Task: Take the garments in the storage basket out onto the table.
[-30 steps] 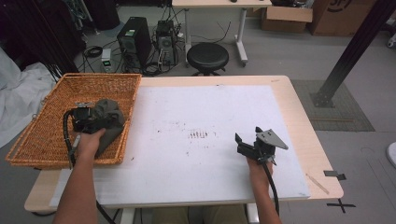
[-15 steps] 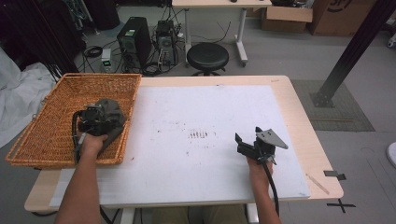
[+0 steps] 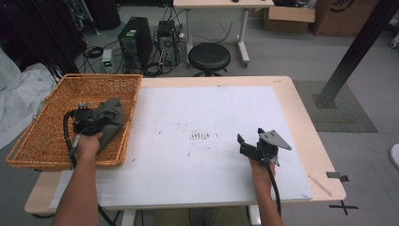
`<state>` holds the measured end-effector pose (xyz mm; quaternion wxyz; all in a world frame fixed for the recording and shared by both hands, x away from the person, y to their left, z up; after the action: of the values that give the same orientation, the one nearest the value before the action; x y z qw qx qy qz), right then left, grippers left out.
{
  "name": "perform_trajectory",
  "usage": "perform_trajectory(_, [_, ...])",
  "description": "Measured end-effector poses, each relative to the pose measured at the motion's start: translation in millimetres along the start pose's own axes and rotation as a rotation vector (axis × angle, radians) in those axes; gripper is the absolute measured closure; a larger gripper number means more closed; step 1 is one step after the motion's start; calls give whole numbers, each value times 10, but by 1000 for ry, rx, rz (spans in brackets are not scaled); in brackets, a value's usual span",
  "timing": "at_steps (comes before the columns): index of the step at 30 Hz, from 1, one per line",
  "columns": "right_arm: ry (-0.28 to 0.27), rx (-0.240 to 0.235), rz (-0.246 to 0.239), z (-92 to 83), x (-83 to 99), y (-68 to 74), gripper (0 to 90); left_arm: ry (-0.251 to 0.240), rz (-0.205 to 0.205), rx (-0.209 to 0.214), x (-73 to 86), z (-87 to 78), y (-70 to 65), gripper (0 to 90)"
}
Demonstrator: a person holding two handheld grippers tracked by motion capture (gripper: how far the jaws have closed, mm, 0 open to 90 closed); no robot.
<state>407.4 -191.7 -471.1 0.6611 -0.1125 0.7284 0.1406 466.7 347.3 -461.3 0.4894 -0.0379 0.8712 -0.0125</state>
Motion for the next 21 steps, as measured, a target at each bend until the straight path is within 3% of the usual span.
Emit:
perform_trajectory(1, [-1, 0, 2, 0, -1, 0, 150, -39, -10, 11, -48, -41, -9, 693])
perform_trajectory(3, [-4, -2, 0, -3, -2, 3, 149, -55, -10, 15, -67, -61, -12, 694])
perform_trajectory(7, [-8, 0, -4, -9, -5, 8, 148, -130, -36, 28, -158, -156, -14, 696])
perform_trajectory(8, [-9, 1, -5, -10, -6, 7, 148, -172, -40, 42, -213, -226, -25, 696])
perform_trajectory(9, [-10, -1, -4, -11, -6, 8, 148, -172, -40, 42, -213, -226, -25, 696])
perform_trajectory(11, [-13, -1, -2, -11, -8, 7, 148, -225, -32, 60, -277, -316, -51, 696])
perform_trajectory(12, [-18, -2, -1, -15, -11, 6, 148, -278, -28, 77, -347, -418, -81, 695])
perform_trajectory(13, [-18, -2, -1, -15, -11, 6, 148, -278, -28, 77, -347, -418, -81, 695])
perform_trajectory(16, [-19, -7, -11, -17, -11, 17, 148, -348, -33, 105, -456, -586, -131, 695])
perform_trajectory(20, [-21, -7, -10, -19, -12, 16, 148, -431, -9, 152, -621, -877, -253, 695])
perform_trajectory(21, [-21, -7, -10, -19, -12, 16, 148, -431, -9, 152, -621, -877, -253, 695])
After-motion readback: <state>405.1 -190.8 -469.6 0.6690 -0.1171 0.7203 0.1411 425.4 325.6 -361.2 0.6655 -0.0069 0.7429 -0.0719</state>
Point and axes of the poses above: each handheld gripper's, and its own axes: z roughly forward along the jaws, x roughly out of its underside, y roughly to its left, the point moved 8 cm from there along z, roughly forward along the jaws, and after that the axes turned 12 degrees about -y, right-handed, at the moved point
